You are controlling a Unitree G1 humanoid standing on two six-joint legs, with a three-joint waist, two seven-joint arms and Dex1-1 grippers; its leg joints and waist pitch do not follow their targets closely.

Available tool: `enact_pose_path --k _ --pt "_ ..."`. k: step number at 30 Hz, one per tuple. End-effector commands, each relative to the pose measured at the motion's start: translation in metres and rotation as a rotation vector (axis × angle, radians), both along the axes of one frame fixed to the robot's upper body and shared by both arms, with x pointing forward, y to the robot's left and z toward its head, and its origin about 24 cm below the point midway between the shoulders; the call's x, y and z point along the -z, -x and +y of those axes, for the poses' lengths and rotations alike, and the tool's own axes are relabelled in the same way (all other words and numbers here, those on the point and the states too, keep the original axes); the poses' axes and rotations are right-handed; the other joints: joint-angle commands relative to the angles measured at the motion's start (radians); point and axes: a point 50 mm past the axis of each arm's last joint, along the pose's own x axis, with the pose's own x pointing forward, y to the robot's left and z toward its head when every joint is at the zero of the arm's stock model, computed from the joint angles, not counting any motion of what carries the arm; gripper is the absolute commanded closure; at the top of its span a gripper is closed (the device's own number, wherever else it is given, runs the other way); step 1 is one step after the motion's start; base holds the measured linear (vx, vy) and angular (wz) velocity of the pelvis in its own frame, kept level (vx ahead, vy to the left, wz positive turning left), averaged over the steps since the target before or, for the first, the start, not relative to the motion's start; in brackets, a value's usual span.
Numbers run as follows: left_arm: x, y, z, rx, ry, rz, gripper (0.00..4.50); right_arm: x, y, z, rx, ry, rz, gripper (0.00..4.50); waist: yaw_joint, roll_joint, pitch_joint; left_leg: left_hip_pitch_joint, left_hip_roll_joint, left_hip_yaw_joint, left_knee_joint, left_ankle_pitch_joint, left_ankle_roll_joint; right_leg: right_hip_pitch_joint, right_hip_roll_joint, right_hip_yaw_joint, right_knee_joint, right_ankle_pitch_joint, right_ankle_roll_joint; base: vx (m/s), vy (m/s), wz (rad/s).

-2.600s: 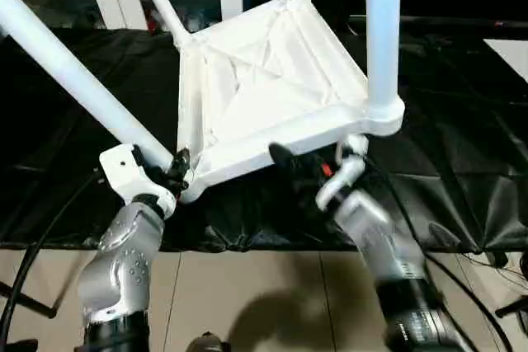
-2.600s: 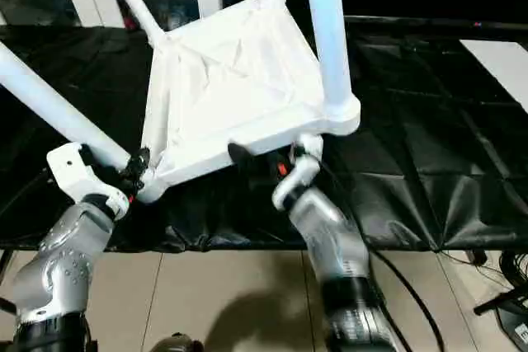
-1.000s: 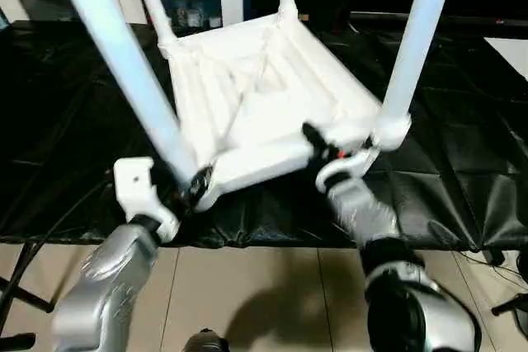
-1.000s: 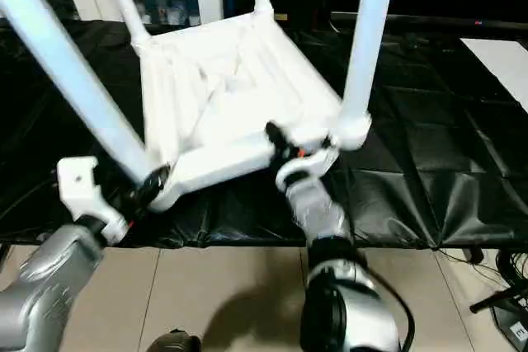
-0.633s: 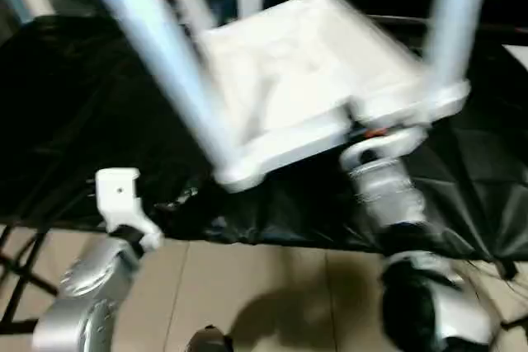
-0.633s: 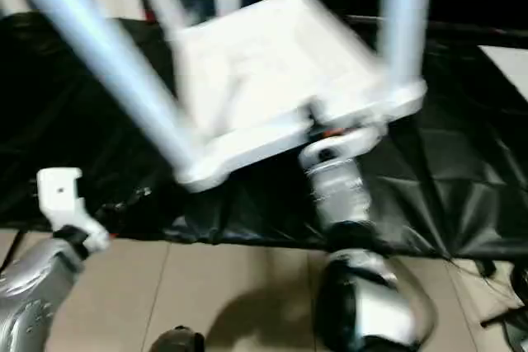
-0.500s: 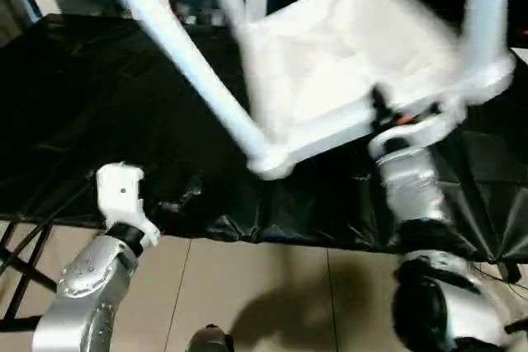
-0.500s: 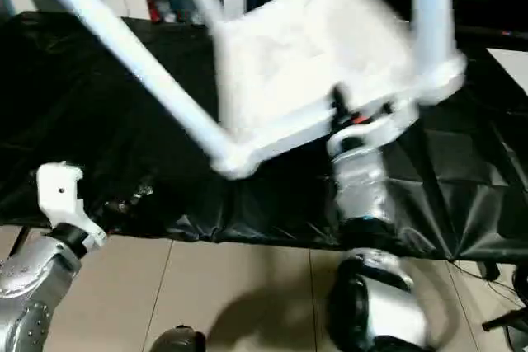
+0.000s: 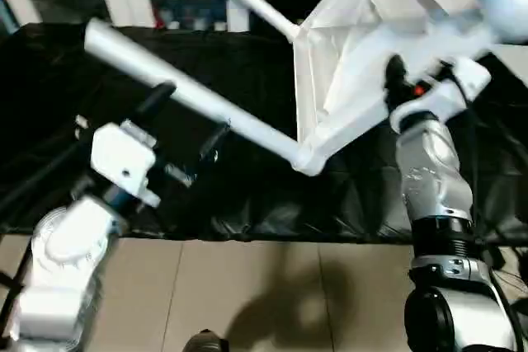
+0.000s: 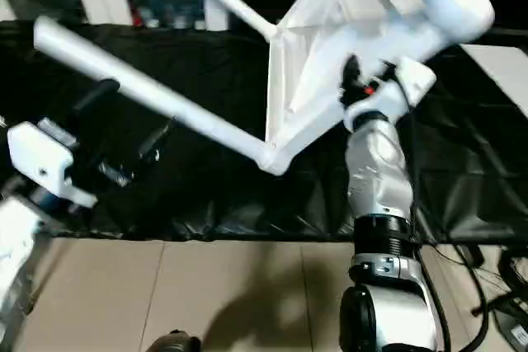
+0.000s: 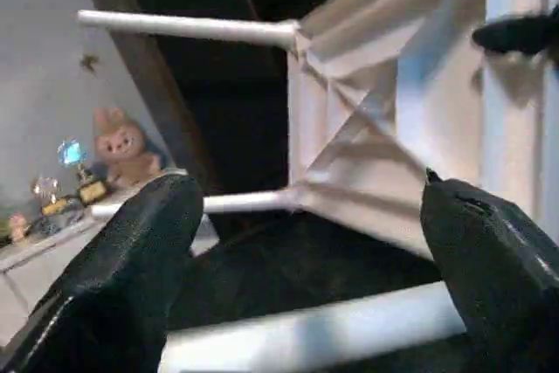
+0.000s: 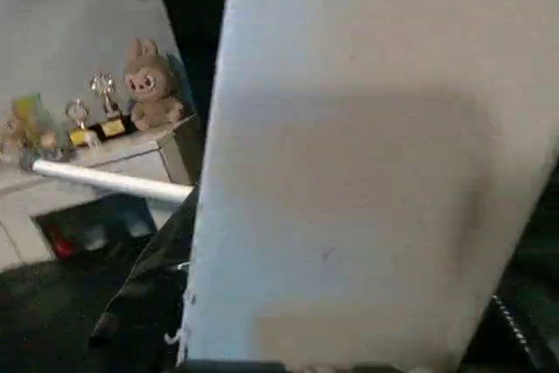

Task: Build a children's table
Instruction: Flip table

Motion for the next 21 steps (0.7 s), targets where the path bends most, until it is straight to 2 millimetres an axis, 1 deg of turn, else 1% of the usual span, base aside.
enact_pose_path --k 1,2,3,4,5,6,7,8,9,10,11,12,13,14,15,16,17,18,19,20,21 --pt "-0.009 -0.012 0.013 -0.048 -0.041 0.007 0.0 -0.008 -0.002 0.01 0.003 0.144 -0.007 2.52 -0.007 -0.001 -0.064 0.041 0.022 -0.006 -0.078 -0.244 -0.088 0.007 -0.039 0.03 -0.078 -0.133 -0.09 0.0 0.0 0.0" --pt "-0.014 -0.017 0.015 -0.046 -0.047 0.018 0.0 -0.011 -0.002 0.012 0.02 0.169 -0.008 2.52 -0.009 -0.001 -0.065 0.039 0.022 -0.009 -0.08 -0.238 -0.095 0.011 -0.04 0.029 -0.074 -0.121 -0.098 0.0 0.0 0.0" --pt "-0.019 -0.021 0.014 -0.028 -0.055 0.021 0.0 -0.012 -0.003 0.014 0.032 0.19 -0.01 2.52 -0.008 0.001 -0.065 0.043 0.023 -0.008 -0.079 -0.242 -0.103 0.006 -0.039 0.029 -0.073 -0.112 -0.102 0.0 0.0 0.0" --pt "-0.019 -0.021 0.014 -0.028 -0.055 0.021 0.0 -0.012 -0.003 0.014 0.032 0.19 -0.01 2.52 -0.008 0.001 -0.065 0.043 0.023 -0.008 -0.079 -0.242 -0.103 0.006 -0.039 0.029 -0.073 -0.112 -0.102 0.0 0.0 0.0" --pt "-0.025 -0.024 0.013 -0.006 -0.085 0.015 0.0 -0.013 -0.003 0.017 0.046 0.211 -0.006 2.52 -0.008 -0.006 -0.064 0.041 0.024 -0.008 -0.08 -0.237 -0.104 0.009 -0.039 0.03 -0.072 -0.085 -0.103 0.0 0.0 0.0" --pt "-0.041 -0.031 0.007 0.032 -0.134 -0.013 0.0 -0.012 -0.004 0.022 0.065 0.232 0.001 2.52 -0.003 -0.005 -0.068 0.046 0.023 -0.006 -0.077 -0.224 -0.103 0.005 -0.039 0.03 -0.068 -0.073 -0.103 0.0 0.0 0.0" --pt "-0.051 -0.035 0.004 0.044 -0.178 -0.044 0.0 -0.011 -0.004 0.026 0.07 0.241 0.008 2.52 -0.002 -0.002 -0.069 0.049 0.022 -0.006 -0.076 -0.225 -0.105 0.003 -0.038 0.03 -0.067 -0.067 -0.105 0.0 0.0 0.0" --pt "-0.058 -0.037 0.0 0.057 -0.216 -0.07 0.0 -0.01 -0.005 0.03 0.07 0.245 0.016 2.53 -0.003 0.0 -0.069 0.048 0.022 -0.008 -0.078 -0.232 -0.117 0.004 -0.038 0.029 -0.065 -0.058 -0.103 0.0 0.0 0.0" --pt "-0.065 -0.039 -0.004 0.069 -0.253 -0.094 0.0 -0.008 -0.005 0.033 0.068 0.247 0.024 2.53 -0.004 -0.001 -0.068 0.048 0.023 -0.009 -0.08 -0.236 -0.123 0.002 -0.037 0.029 -0.067 -0.057 -0.099 0.0 0.0 0.0" --pt "-0.068 -0.04 -0.005 0.075 -0.266 -0.104 0.0 -0.008 -0.005 0.035 0.065 0.247 0.027 2.54 -0.004 -0.001 -0.068 0.05 0.022 -0.01 -0.08 -0.245 -0.13 0.003 -0.037 0.028 -0.065 -0.053 -0.099 0.0 0.0 0.0" --pt "-0.074 -0.042 -0.009 0.079 -0.3 -0.135 0.0 -0.007 -0.005 0.038 0.06 0.252 0.03 2.54 -0.006 -0.012 -0.067 0.044 0.024 -0.012 -0.082 -0.245 -0.138 0.011 -0.039 0.028 -0.063 -0.029 -0.096 0.0 0.0 0.0" --pt "-0.081 -0.044 -0.013 0.087 -0.356 -0.177 0.0 -0.004 -0.005 0.042 0.046 0.265 0.043 2.55 -0.006 -0.013 -0.067 0.043 0.022 -0.011 -0.081 -0.243 -0.134 0.012 -0.041 0.029 -0.065 -0.03 -0.09 0.0 0.0 0.0" --pt "-0.084 -0.044 -0.016 0.092 -0.387 -0.198 0.0 -0.002 -0.005 0.044 0.038 0.272 0.052 2.55 -0.005 -0.011 -0.068 0.043 0.023 -0.011 -0.08 -0.244 -0.136 0.012 -0.043 0.03 -0.063 -0.034 -0.089 0.0 0.0 0.0" --pt "-0.089 -0.044 -0.018 0.093 -0.415 -0.233 0.0 0.0 -0.005 0.047 0.021 0.27 0.057 2.55 -0.007 -0.012 -0.067 0.042 0.023 -0.01 -0.081 -0.245 -0.136 0.013 -0.042 0.03 -0.064 -0.036 -0.087 0.0 0.0 0.0" --pt "-0.099 -0.045 -0.024 0.098 -0.45 -0.3 0.0 0.004 -0.006 0.051 -0.008 0.279 0.07 2.55 -0.006 -0.013 -0.068 0.043 0.024 -0.01 -0.08 -0.252 -0.135 0.012 -0.044 0.031 -0.067 -0.048 -0.086 0.0 0.0 0.0" --pt "-0.105 -0.044 -0.028 0.099 -0.47 -0.345 0.0 0.007 -0.006 0.053 -0.015 0.288 0.079 2.55 -0.005 -0.009 -0.068 0.044 0.024 -0.011 -0.08 -0.255 -0.139 0.012 -0.045 0.031 -0.065 -0.047 -0.088 0.0 0.0 0.0" --pt "-0.105 -0.044 -0.028 0.099 -0.47 -0.345 0.0 0.007 -0.006 0.053 -0.015 0.288 0.079 2.2 -0.006 -0.01 -0.069 0.044 0.025 -0.012 -0.081 -0.257 -0.143 0.014 -0.046 0.03 -0.065 -0.045 -0.091 0.0 0.0 0.0" --pt "-0.113 -0.044 -0.031 0.093 -0.494 -0.403 0.0 0.01 -0.006 0.053 -0.02 0.292 0.086 2.0 -0.007 -0.011 -0.069 0.043 0.025 -0.013 -0.082 -0.256 -0.145 0.015 -0.046 0.03 -0.063 -0.04 -0.094 0.0 0.0 0.0" --pt "-0.117 -0.046 -0.032 0.087 -0.498 -0.429 0.0 0.013 -0.006 0.053 -0.027 0.298 0.095 2.0 -0.007 -0.012 -0.069 0.043 0.025 -0.013 -0.081 -0.257 -0.145 0.015 -0.046 0.03 -0.063 -0.035 -0.098 0.0 0.0 0.0" --pt "-0.122 -0.047 -0.033 0.073 -0.517 -0.465 0.0 0.015 -0.007 0.053 -0.03 0.304 0.104 1.83 -0.007 -0.018 -0.067 0.042 0.025 -0.012 -0.082 -0.257 -0.142 0.016 -0.045 0.03 -0.065 -0.037 -0.1 0.0 0.0 0.0" --pt "-0.126 -0.05 -0.033 0.051 -0.538 -0.494 0.0 0.018 -0.007 0.053 -0.029 0.315 0.11 1.76 -0.006 -0.015 -0.068 0.041 0.023 -0.012 -0.08 -0.254 -0.137 0.017 -0.047 0.03 -0.065 -0.039 -0.107 0.0 0.0 0.0"
